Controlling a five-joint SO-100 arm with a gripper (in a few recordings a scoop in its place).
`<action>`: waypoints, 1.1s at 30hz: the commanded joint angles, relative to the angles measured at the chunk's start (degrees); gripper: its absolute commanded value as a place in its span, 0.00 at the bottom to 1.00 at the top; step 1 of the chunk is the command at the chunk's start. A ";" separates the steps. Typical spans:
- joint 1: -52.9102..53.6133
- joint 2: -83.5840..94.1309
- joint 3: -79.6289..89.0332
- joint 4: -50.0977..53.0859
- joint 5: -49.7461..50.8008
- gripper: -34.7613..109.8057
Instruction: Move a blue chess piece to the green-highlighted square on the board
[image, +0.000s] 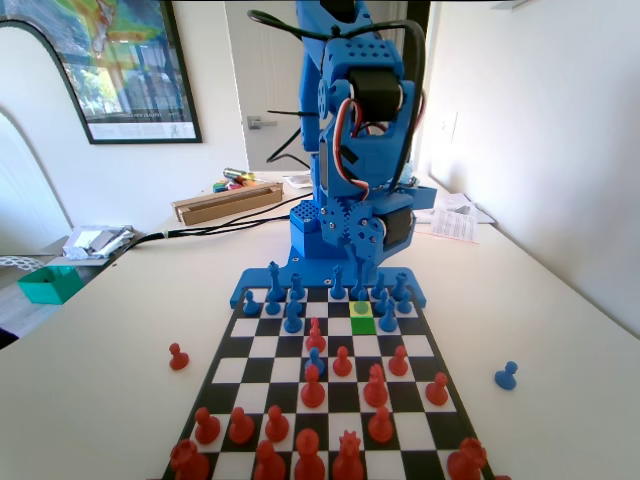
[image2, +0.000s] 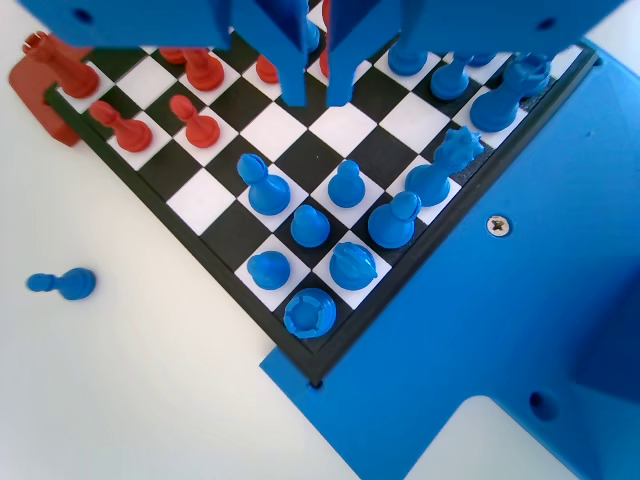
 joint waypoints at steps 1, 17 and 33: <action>-0.97 0.79 -0.09 -0.09 -0.62 0.31; -0.09 -5.54 2.99 -6.77 -2.46 0.32; 0.18 -8.79 4.66 -11.16 -3.78 0.32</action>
